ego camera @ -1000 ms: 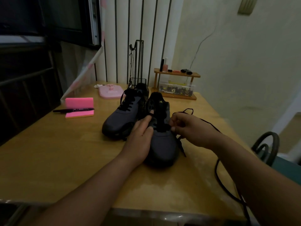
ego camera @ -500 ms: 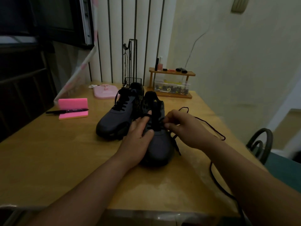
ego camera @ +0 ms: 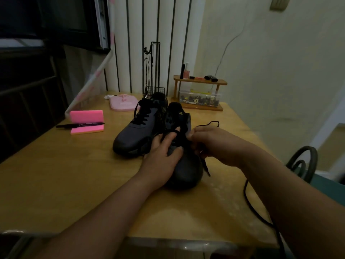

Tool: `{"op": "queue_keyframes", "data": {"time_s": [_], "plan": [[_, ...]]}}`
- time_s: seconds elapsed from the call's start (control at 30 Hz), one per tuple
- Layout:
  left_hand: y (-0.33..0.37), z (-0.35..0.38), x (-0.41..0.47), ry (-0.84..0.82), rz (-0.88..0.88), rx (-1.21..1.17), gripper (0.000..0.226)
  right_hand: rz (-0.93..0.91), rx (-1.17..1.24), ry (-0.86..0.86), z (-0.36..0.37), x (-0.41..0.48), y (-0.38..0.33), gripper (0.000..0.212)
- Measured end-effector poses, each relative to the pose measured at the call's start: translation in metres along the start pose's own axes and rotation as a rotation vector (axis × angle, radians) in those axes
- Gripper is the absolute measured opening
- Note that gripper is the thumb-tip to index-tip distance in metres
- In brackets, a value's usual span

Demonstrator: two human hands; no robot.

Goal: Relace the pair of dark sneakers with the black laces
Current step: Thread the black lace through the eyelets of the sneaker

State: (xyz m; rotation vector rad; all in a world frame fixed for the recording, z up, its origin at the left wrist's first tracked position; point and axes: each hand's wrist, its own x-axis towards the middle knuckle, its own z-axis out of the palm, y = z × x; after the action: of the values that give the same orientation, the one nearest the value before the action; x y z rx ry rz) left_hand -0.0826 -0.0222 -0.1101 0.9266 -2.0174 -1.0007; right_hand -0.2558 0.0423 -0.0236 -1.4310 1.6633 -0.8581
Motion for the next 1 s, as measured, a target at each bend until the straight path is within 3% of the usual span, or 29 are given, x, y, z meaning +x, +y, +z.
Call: {"op": "queue_keyframes", "data": {"time_s": [0.1, 0.23, 0.33, 0.47, 0.53, 0.63, 0.7, 0.77, 0.87, 0.93, 1.0], "plan": [[0.001, -0.001, -0.002, 0.009, 0.02, -0.003, 0.056, 0.142, -0.064, 0.116, 0.0, 0.001, 0.01, 0.03], [0.0, -0.003, -0.001, -0.007, 0.036, -0.004, 0.069, 0.153, -0.133, 0.152, 0.007, 0.005, 0.008, 0.052], [-0.003, -0.003, 0.0, -0.02, 0.03, -0.006, 0.072, 0.142, -0.311, 0.166, 0.009, 0.012, 0.0, 0.04], [-0.002, -0.003, -0.002, -0.005, 0.041, 0.017, 0.071, 0.166, -0.262, 0.084, 0.002, 0.011, -0.005, 0.022], [-0.001, -0.003, -0.002, -0.005, 0.038, 0.034, 0.07, 0.123, -0.15, 0.06, -0.004, 0.007, -0.004, 0.021], [0.0, -0.001, -0.001, -0.004, 0.03, 0.045, 0.069, -0.033, 0.331, 0.033, -0.019, -0.002, 0.001, 0.024], [0.0, 0.0, 0.0, -0.003, 0.018, 0.059, 0.07, -0.071, 0.455, 0.022, -0.025, -0.008, 0.008, 0.02], [0.0, 0.0, -0.001, -0.007, 0.003, 0.052, 0.071, 0.033, 0.372, 0.03, -0.022, -0.009, 0.018, 0.02], [0.0, -0.001, -0.001, 0.001, 0.009, 0.039, 0.074, 0.215, 0.21, 0.031, -0.012, -0.005, 0.02, 0.051], [0.001, -0.002, -0.001, 0.0, 0.011, 0.037, 0.076, 0.232, 0.092, 0.056, -0.008, 0.0, 0.015, 0.064], [0.0, -0.002, -0.001, -0.005, 0.012, 0.027, 0.076, 0.185, -0.088, 0.086, -0.005, 0.005, 0.009, 0.061]]}}
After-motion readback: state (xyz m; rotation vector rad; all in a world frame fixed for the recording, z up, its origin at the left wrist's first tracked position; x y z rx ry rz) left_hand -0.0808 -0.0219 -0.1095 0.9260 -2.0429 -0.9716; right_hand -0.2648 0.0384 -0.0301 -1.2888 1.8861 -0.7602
